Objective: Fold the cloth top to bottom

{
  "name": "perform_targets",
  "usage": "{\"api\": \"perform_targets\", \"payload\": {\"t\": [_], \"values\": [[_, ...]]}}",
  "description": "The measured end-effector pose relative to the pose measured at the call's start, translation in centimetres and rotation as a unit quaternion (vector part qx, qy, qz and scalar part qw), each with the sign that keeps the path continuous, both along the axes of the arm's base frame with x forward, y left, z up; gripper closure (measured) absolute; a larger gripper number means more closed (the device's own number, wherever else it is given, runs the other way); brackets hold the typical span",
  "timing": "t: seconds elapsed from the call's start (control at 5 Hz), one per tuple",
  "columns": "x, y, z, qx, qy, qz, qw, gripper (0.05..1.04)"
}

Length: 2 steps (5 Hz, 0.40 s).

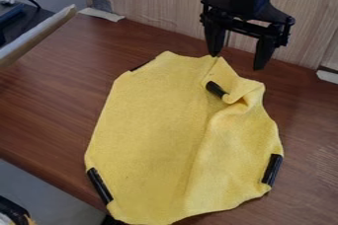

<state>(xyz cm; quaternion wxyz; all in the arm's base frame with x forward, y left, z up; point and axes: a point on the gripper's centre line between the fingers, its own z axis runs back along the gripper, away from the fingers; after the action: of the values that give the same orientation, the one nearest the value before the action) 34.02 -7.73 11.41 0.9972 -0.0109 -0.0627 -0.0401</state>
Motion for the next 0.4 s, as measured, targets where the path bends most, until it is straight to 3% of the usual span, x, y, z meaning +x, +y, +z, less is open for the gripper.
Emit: {"api": "perform_targets", "payload": {"t": [0.2, 0.4], "values": [[-0.2, 0.0, -1.0, 0.003, 0.015, 0.001, 0.9999, 0.084], [-0.6, 2.3, -2.5, 0.005, 0.028, 0.031, 0.9991, 0.084]]}}
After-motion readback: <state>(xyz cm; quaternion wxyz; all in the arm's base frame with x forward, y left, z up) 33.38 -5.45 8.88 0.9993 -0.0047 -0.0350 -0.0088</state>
